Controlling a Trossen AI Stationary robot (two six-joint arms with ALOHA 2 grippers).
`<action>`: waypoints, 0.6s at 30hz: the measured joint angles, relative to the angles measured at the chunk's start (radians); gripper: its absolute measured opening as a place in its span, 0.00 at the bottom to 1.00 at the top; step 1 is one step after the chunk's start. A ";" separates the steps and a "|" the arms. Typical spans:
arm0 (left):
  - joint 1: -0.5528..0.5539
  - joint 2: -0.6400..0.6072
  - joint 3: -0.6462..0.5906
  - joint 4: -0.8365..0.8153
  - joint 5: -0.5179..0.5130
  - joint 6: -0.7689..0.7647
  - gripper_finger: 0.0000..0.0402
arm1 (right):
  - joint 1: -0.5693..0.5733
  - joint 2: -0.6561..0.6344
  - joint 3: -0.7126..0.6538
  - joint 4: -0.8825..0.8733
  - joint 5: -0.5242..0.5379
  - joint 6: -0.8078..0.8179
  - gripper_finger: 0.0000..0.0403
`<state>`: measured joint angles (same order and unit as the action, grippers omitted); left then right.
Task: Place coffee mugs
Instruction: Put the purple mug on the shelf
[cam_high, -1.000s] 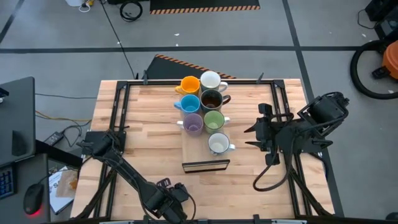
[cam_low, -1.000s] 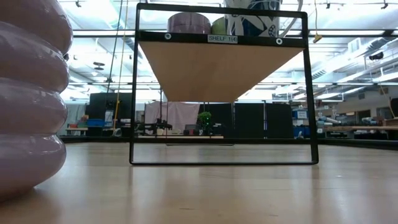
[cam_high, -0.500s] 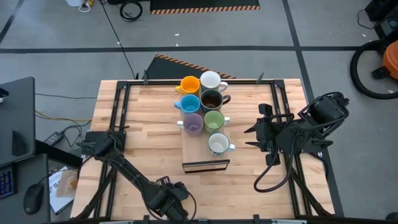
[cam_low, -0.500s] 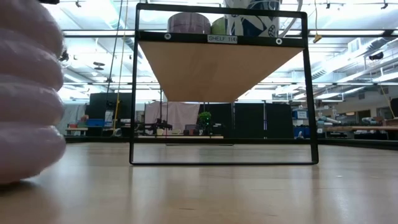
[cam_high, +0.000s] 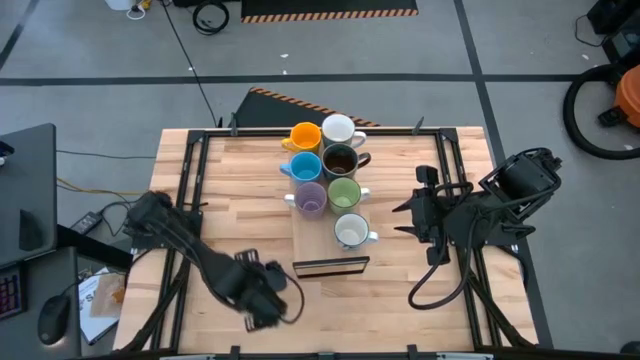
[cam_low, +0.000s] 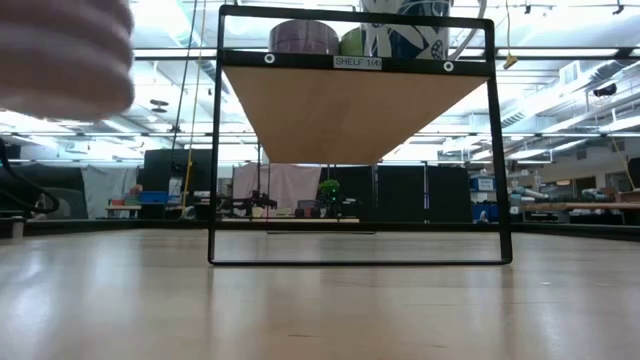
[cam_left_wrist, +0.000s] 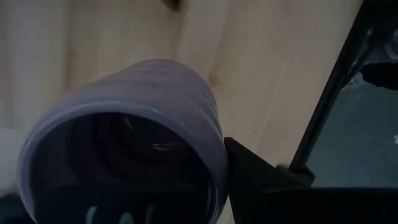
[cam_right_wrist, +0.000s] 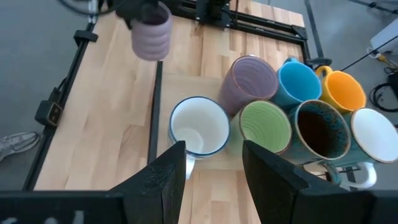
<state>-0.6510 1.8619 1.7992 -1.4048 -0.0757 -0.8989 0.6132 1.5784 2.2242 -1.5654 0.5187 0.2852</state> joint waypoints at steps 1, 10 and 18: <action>0.013 -0.025 0.000 -0.017 0.001 0.022 0.10 | 0.000 0.000 0.000 0.000 0.006 0.000 0.41; 0.143 -0.191 0.000 -0.081 -0.079 0.136 0.11 | 0.000 0.000 0.000 0.000 0.013 0.034 0.41; 0.226 -0.228 0.000 0.109 -0.158 0.276 0.11 | 0.000 0.000 0.000 0.000 0.047 0.054 0.41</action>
<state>-0.4255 1.6335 1.7996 -1.2960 -0.2333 -0.6228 0.6132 1.5784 2.2242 -1.5654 0.5657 0.3392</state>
